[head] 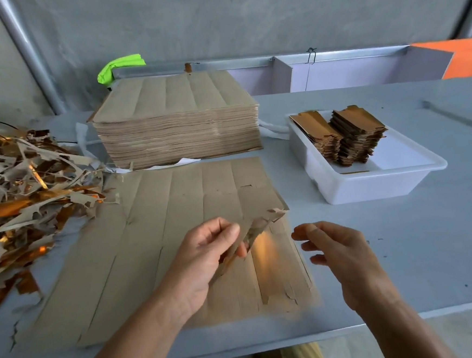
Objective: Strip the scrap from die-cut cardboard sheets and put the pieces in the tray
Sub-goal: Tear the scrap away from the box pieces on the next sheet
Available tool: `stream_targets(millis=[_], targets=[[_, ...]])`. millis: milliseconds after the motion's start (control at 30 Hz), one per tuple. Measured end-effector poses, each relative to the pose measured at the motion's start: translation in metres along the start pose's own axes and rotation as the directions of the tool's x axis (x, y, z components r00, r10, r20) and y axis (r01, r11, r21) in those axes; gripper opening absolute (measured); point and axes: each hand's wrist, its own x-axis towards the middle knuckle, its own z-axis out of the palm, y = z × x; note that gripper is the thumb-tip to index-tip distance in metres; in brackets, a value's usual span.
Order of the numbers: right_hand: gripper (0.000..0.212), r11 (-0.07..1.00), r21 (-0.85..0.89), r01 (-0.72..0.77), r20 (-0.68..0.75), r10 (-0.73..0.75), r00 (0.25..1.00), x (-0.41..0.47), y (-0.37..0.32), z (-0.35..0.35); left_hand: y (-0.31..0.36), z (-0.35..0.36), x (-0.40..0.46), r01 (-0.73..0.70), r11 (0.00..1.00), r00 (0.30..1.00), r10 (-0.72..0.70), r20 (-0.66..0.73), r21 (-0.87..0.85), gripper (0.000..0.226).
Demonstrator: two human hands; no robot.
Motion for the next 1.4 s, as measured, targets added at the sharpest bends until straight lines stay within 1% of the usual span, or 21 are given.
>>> stream_targets(millis=[67,100,133,200,267,367,433,500,567,633,700,800,867,967,1000,1067,1133,1200,1267,1333,1400], targets=[[0.023,0.999,0.048,-0.02,0.062,0.017,0.998,0.0,-0.007,0.008,0.0,0.0,0.003,0.046,0.989,0.998,-0.05,-0.025,-0.141,0.016],[0.021,0.996,0.076,-0.037,0.098,0.03,0.995,0.001,-0.011,0.014,-0.001,-0.001,0.005,0.064,0.98,0.997,-0.072,-0.035,-0.189,0.016],[0.019,0.994,0.096,-0.055,0.125,0.042,0.991,0.001,-0.014,0.02,-0.001,-0.001,0.004,0.075,0.976,0.996,-0.085,-0.041,-0.202,0.018],[0.018,0.99,0.104,-0.093,0.153,0.077,0.985,0.004,-0.018,0.031,-0.003,-0.001,0.001,0.046,0.991,0.998,-0.05,-0.033,-0.125,0.02],[0.027,0.986,0.1,-0.136,0.172,0.118,0.978,0.006,-0.019,0.039,-0.003,0.0,-0.004,-0.029,1.0,0.999,0.029,0.017,0.009,0.027],[0.052,0.967,0.148,-0.206,0.203,0.175,0.964,0.008,-0.017,0.042,-0.004,0.004,-0.011,-0.146,0.97,0.986,0.125,0.112,0.197,0.037],[0.069,0.945,0.222,-0.241,0.224,0.192,0.956,0.009,-0.015,0.042,-0.005,0.006,-0.013,-0.24,0.92,0.97,0.213,0.117,0.311,0.031],[0.078,0.933,0.291,-0.212,0.235,0.145,0.961,0.009,-0.014,0.041,-0.006,0.007,-0.011,-0.276,0.915,0.961,0.263,0.085,0.293,0.022],[0.087,0.94,0.31,-0.141,0.263,0.058,0.963,0.009,-0.015,0.041,-0.006,0.008,-0.007,-0.262,0.924,0.964,0.264,0.032,0.279,0.026],[0.094,0.969,0.245,-0.031,0.32,-0.05,0.946,0.006,-0.019,0.043,-0.004,0.01,-0.003,-0.235,0.936,0.971,0.239,0.019,0.26,0.027],[0.101,0.983,0.173,0.059,0.348,-0.117,0.93,0.005,-0.019,0.048,-0.001,0.013,0.0,-0.166,0.97,0.986,0.162,0.032,0.181,0.031],[0.106,0.988,0.046,0.148,0.306,-0.155,0.939,0.008,-0.017,0.053,0.003,0.012,0.004,0.0,0.998,1.0,0.0,-0.002,0.071,0.035],[0.102,0.972,-0.081,0.219,0.272,-0.189,0.943,0.01,-0.017,0.055,0.007,0.01,0.007,0.106,0.994,0.994,-0.106,-0.017,0.027,0.034],[0.087,0.903,-0.285,0.322,0.224,-0.264,0.938,0.013,-0.017,0.058,0.013,0.006,0.011,0.173,0.985,0.985,-0.173,-0.024,-0.024,0.032],[0.087,0.871,-0.332,0.362,0.227,-0.299,0.927,0.013,-0.017,0.059,0.014,0.006,0.011,0.171,0.985,0.985,-0.171,-0.022,-0.012,0.032],[0.083,0.826,-0.367,0.428,0.227,-0.366,0.902,0.013,-0.017,0.061,0.015,0.006,0.012,0.137,0.99,0.99,-0.137,-0.026,0.022,0.033],[0.076,0.807,-0.373,0.458,0.187,-0.418,0.889,0.014,-0.019,0.062,0.017,0.008,0.013,0.086,0.995,0.993,-0.083,-0.086,0.04,0.034],[0.07,0.795,-0.391,0.463,0.134,-0.448,0.884,0.014,-0.018,0.061,0.017,0.009,0.015,0.012,0.993,0.981,0.011,-0.194,0.117,0.031],[0.066,0.771,-0.422,0.476,0.117,-0.475,0.872,0.012,-0.017,0.059,0.017,0.01,0.016,-0.069,0.971,0.965,0.123,-0.233,0.227,0.03],[0.065,0.724,-0.471,0.504,0.114,-0.517,0.849,0.009,-0.016,0.057,0.019,0.011,0.015,-0.137,0.939,0.959,0.205,-0.194,0.315,0.027],[0.062,0.705,-0.496,0.507,0.087,-0.54,0.837,0.005,-0.017,0.053,0.02,0.013,0.014,-0.223,0.893,0.954,0.282,-0.1,0.392,0.018]])
